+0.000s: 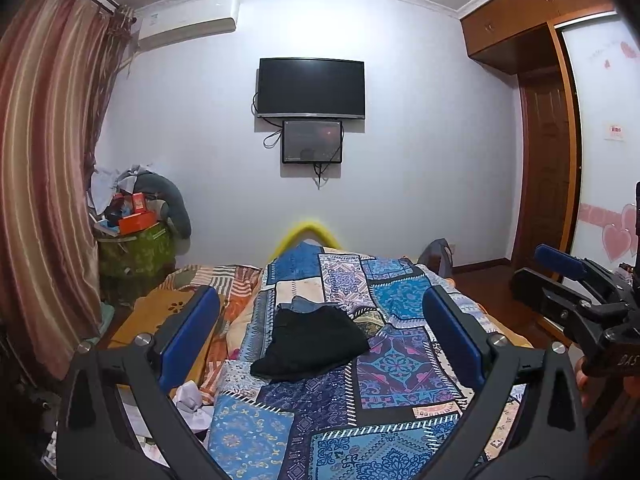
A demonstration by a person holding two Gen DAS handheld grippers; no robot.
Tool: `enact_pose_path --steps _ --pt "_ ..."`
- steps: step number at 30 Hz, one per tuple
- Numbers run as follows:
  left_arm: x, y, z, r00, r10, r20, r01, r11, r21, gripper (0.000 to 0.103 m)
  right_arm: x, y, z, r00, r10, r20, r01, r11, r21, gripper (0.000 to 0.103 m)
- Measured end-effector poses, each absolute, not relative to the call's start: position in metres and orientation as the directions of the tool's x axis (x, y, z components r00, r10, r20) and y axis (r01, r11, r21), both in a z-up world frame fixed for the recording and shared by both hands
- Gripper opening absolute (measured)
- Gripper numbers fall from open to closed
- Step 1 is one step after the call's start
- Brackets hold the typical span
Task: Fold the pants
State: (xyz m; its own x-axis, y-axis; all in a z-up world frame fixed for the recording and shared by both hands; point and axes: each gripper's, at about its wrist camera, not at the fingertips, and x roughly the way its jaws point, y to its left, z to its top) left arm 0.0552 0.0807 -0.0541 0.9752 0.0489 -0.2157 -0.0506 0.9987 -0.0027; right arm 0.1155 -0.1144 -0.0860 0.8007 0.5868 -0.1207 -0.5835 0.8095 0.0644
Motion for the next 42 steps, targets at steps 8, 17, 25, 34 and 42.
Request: enact_pose_path --steps 8,17,25,34,42 --pt "0.0581 0.0803 -0.0550 0.974 0.044 -0.223 -0.046 0.999 -0.004 0.102 0.1147 -0.1146 -0.0841 0.805 0.579 -0.128 -0.577 0.815 0.060 0.102" --pt "0.0581 0.0791 -0.0566 0.974 0.041 -0.222 -0.043 0.999 -0.005 0.103 0.1142 -0.1135 -0.0826 0.802 0.582 -0.134 -0.579 0.813 0.063 0.102" --pt "0.0589 0.0766 -0.0564 0.975 0.033 -0.222 -0.036 0.999 -0.009 0.103 0.1144 -0.1141 -0.0826 0.802 0.582 -0.133 -0.579 0.813 0.064 0.102" --pt "0.0602 0.0745 -0.0560 0.972 0.015 -0.234 -0.020 1.000 -0.017 0.103 0.1149 -0.1157 -0.0835 0.803 0.582 -0.129 -0.578 0.813 0.068 0.102" --pt "0.0594 0.0724 -0.0553 0.971 0.001 -0.240 -0.005 1.000 -0.017 0.103 0.1147 -0.1168 -0.0841 0.804 0.582 -0.127 -0.578 0.813 0.071 0.102"
